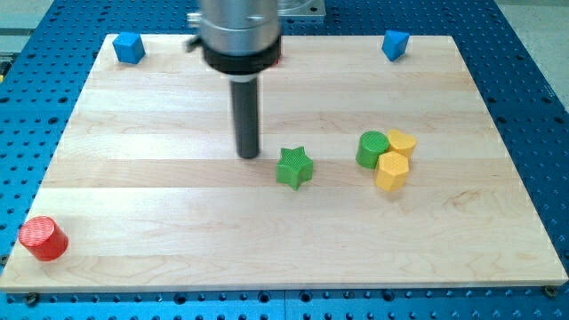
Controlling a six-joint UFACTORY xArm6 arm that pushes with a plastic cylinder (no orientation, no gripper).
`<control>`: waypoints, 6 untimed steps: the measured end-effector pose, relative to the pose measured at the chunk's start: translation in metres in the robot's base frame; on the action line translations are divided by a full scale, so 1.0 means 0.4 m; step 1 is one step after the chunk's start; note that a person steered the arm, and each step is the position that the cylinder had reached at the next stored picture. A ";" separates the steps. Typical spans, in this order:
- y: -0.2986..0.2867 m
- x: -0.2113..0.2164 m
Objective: Move the green star towards the green circle
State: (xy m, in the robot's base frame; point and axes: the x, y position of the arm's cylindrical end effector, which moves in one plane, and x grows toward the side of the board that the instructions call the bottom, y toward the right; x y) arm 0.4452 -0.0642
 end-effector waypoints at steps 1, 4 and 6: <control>0.032 0.023; 0.026 0.155; 0.311 0.190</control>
